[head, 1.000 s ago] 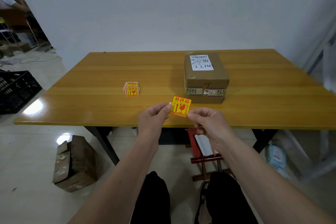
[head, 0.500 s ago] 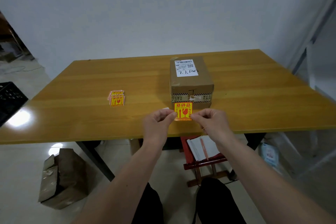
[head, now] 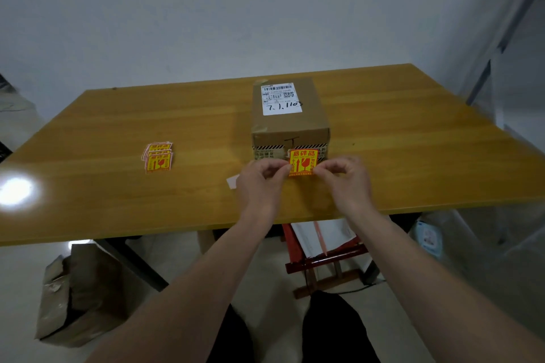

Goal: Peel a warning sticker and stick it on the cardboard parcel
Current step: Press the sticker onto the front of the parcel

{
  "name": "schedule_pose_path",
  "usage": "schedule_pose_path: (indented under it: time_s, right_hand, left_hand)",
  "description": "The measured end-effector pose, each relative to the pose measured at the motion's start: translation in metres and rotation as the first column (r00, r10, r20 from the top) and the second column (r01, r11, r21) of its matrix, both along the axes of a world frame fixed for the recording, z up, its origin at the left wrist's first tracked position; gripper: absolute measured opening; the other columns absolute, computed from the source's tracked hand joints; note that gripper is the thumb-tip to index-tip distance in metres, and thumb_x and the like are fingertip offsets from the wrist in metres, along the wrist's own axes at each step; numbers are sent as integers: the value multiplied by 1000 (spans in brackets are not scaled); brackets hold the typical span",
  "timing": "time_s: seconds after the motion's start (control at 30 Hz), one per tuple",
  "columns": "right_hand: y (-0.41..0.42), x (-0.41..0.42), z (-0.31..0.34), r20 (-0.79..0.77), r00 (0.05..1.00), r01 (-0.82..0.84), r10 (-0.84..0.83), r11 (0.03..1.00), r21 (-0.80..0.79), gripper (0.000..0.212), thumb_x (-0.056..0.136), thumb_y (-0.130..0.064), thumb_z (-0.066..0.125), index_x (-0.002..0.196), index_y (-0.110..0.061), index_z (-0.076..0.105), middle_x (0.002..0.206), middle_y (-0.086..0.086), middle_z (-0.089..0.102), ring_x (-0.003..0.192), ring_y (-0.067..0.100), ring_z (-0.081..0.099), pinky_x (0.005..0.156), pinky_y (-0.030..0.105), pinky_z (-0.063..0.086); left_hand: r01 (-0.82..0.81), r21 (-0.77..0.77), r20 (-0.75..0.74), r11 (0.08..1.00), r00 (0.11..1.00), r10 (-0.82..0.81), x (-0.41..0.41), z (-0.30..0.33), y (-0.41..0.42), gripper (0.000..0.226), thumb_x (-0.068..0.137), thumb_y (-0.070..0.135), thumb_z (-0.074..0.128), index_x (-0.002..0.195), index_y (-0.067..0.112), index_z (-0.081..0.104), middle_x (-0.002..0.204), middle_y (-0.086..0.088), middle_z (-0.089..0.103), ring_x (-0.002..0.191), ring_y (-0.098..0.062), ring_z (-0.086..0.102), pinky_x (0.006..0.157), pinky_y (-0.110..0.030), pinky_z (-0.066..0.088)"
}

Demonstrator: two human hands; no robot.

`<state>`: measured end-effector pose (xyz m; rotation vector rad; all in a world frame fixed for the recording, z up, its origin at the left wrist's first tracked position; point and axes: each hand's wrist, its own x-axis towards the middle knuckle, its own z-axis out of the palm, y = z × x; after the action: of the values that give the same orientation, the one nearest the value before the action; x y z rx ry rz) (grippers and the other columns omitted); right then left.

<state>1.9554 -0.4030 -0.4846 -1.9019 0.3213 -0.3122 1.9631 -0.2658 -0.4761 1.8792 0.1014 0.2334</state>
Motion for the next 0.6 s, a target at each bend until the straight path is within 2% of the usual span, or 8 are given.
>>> schedule_pose_path:
  time_s: [0.13,0.27,0.4,0.6]
  right_hand:
    - [-7,13,1,67,998,17,-20,999,45,4,80,-18,72,81,-14,71,110,4,50,103,11,46,78,14,35]
    - [-12,24,-2,117,992,40,-48,997,68,4,81,-17,71,78,-17,69,111,6,56,105,14,52,88,24,38]
    - [-16,28,-9,165,985,42,-53,997,71,14,80,-16,71,69,-25,66,95,0,62,100,20,59,96,41,46]
    - [-21,31,-13,166,986,3,-26,991,135,11,80,-12,70,71,-18,67,91,10,68,83,17,61,83,42,55]
  left_hand:
    - [-70,102,80,992,995,62,17,0,-12,6,81,24,71,86,23,74,91,4,66,86,-12,60,79,-32,52]
    - [-92,89,95,992,992,84,27,-4,-25,8,82,25,69,87,22,75,87,4,67,84,-11,58,80,-36,52]
    - [-109,8,60,994,992,108,32,-11,-35,4,82,27,70,81,25,74,85,2,71,86,-15,63,82,-41,53]
    - [-135,-52,56,989,989,138,35,-15,-40,5,82,27,69,83,26,74,86,3,71,89,-16,64,84,-42,54]
